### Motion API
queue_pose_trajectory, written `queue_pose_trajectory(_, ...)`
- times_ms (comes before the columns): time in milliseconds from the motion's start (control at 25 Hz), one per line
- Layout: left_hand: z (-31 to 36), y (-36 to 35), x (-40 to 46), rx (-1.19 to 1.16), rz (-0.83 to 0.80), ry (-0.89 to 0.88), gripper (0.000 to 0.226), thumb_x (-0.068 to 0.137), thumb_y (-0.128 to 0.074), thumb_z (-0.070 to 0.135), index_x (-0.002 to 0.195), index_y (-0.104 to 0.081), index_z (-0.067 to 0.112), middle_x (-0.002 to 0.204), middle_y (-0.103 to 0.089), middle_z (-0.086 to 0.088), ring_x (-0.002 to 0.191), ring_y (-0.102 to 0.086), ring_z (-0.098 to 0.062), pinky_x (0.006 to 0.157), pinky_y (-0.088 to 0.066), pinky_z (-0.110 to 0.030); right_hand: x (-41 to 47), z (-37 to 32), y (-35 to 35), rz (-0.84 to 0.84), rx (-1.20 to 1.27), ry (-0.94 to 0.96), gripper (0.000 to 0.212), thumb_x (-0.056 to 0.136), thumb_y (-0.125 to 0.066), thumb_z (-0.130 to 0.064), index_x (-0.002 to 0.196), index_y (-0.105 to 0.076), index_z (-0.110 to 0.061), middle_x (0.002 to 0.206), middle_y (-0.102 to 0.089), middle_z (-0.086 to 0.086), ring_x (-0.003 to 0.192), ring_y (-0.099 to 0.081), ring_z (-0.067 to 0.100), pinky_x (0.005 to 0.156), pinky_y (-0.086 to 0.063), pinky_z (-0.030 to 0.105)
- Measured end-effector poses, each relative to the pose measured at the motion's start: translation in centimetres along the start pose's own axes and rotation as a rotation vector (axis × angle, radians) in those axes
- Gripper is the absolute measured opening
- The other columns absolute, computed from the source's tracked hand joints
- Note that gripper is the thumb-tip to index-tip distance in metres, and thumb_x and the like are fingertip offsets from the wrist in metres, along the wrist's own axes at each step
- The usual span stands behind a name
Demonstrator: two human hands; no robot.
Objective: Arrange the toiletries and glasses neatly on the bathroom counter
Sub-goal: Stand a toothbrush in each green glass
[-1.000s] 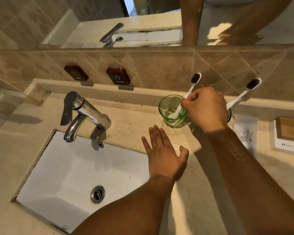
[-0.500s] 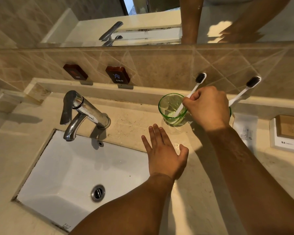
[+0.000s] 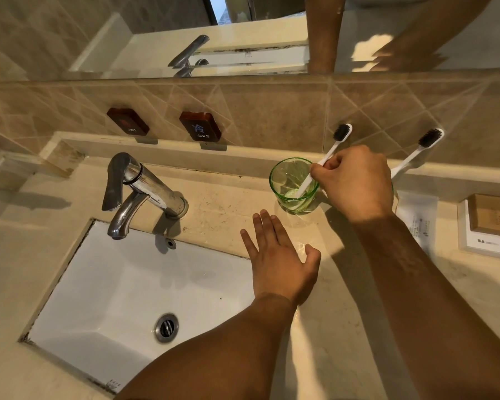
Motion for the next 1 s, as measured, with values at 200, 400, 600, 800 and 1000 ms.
queue_pose_trajectory(200,0.1,0.2,0.0,0.003,-0.01,-0.01,0.091,0.091,-0.02,0.066,0.161,-0.002,0.011,0.17,0.009,-0.011,0.155,0.019,-0.026,0.121,0.021,-0.051,-0.8,0.1,0.9,0.033,0.024,0.056,0.031,0.091,-0.065,-0.042,0.077,-0.076,-0.017,0.071,-0.074,0.003,0.071,-0.067,0.025,0.071,-0.055,0.037)
queue_pose_trajectory(400,0.2,0.4,-0.2,-0.01,-0.02,-0.02,0.091,0.091,-0.025,0.061,0.16,-0.007,0.005,0.17,0.002,-0.015,0.156,0.013,-0.027,0.123,0.014,-0.054,-4.1,2.0,2.0,0.215,0.173,0.249,0.015,0.094,-0.061,-0.023,0.1,-0.071,-0.013,0.083,-0.068,0.003,0.076,-0.06,0.021,0.074,-0.053,0.037)
queue_pose_trajectory(600,0.3,0.5,-0.3,-0.017,-0.032,-0.024,0.091,0.091,-0.026,0.06,0.16,-0.008,0.003,0.17,-0.001,-0.016,0.157,0.009,-0.027,0.124,0.009,-0.056,-10.4,7.9,2.1,0.219,0.084,0.325,0.022,0.091,-0.062,-0.013,0.112,-0.068,-0.014,0.105,-0.06,0.003,0.095,-0.057,0.019,0.077,-0.047,0.025)
queue_pose_trajectory(800,0.2,0.6,-0.3,-0.032,-0.02,-0.031,0.091,0.091,-0.031,0.057,0.158,-0.011,-0.002,0.169,-0.006,-0.019,0.157,0.004,-0.03,0.124,0.006,-0.057,-16.1,15.9,3.5,0.141,-0.04,0.181,0.033,0.091,-0.064,-0.025,0.123,-0.06,-0.022,0.127,-0.049,0.002,0.115,-0.051,0.022,0.095,-0.052,0.041)
queue_pose_trajectory(1000,0.6,1.5,-0.9,-0.012,-0.092,-0.04,0.089,0.095,-0.031,0.055,0.158,-0.006,-0.003,0.168,-0.002,-0.021,0.156,0.006,-0.032,0.124,0.006,-0.058,-20.1,20.4,6.7,-0.043,-0.376,0.051,0.057,0.091,-0.056,-0.052,0.138,-0.049,-0.022,0.14,-0.045,0.006,0.132,-0.036,0.025,0.113,-0.037,0.051)
Point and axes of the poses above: each hand's wrist, its own x-axis towards the middle knuckle, its own y-axis out of the back of the hand, z = x × y, the point moved 4 cm from there along x, towards the middle knuckle
